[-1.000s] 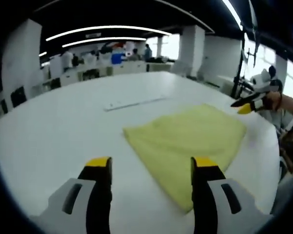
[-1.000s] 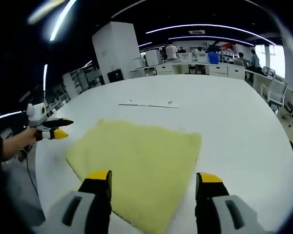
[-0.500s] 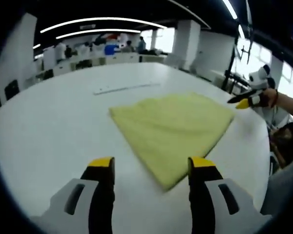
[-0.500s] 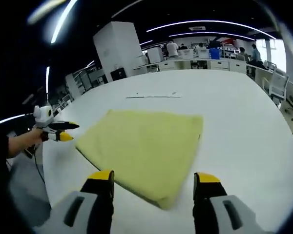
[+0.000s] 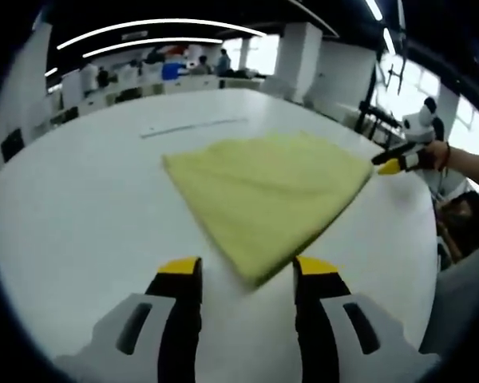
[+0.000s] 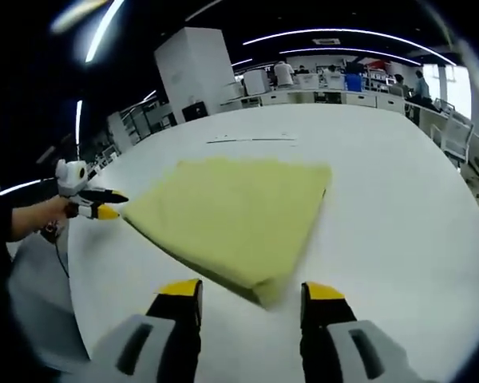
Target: Fold the garment on the visible template until the final outline fits inside the template.
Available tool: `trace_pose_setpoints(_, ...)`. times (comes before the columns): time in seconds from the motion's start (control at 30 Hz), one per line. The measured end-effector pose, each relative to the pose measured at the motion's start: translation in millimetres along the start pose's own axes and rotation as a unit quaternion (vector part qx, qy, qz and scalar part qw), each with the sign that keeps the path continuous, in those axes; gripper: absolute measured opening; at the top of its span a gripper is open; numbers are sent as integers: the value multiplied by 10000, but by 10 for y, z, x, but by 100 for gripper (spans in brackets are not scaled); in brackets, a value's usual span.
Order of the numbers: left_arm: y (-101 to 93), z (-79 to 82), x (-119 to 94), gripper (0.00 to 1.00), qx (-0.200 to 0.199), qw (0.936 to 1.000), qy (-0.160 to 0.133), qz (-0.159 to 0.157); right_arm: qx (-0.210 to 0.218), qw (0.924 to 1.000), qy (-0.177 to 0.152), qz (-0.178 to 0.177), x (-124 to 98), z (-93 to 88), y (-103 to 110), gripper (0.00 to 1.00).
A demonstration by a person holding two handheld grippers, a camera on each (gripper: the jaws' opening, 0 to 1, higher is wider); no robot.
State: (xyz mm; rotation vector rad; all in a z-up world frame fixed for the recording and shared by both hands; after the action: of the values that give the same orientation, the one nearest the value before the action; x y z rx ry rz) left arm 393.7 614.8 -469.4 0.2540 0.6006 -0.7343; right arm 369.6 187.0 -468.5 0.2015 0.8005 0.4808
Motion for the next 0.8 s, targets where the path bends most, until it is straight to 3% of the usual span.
trace_pose_setpoints(0.1,-12,-5,10,36,-146,9998,-74,-83,-26,10000,41,-55,-8,-24,-32,29)
trace_pose_setpoints(0.2,-25,-31,16,31,-6,10000,49,-53,-118,9999,26,-122,-10,-37,-72,24)
trace_pose_setpoints(0.47,-49,-31,32,19,43,9999,56,-85,-309,9994,-48,-157,-20,-28,-99,8)
trace_pose_setpoints(0.63,-56,-23,46,13,72,9999,101,-69,-372,9992,-37,-127,-1,-37,-105,0)
trace_pose_setpoints(0.8,-64,-18,45,3,55,9999,102,-85,-441,9989,-49,-170,-29,-27,-112,0)
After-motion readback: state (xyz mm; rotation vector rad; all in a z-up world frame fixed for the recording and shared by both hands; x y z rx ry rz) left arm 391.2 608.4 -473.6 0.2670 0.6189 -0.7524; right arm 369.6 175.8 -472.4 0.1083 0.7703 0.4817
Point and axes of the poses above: the point that each gripper's makers call its tool centre point, and the gripper's own axes: x roughly forward along the fingers, y roughly to its left, z roughly out of its top, the point moved 9 cm from there along -x, roughly backward along the fingers, and after that the axes turned 10 degrees about x, right-handed, at the moved point
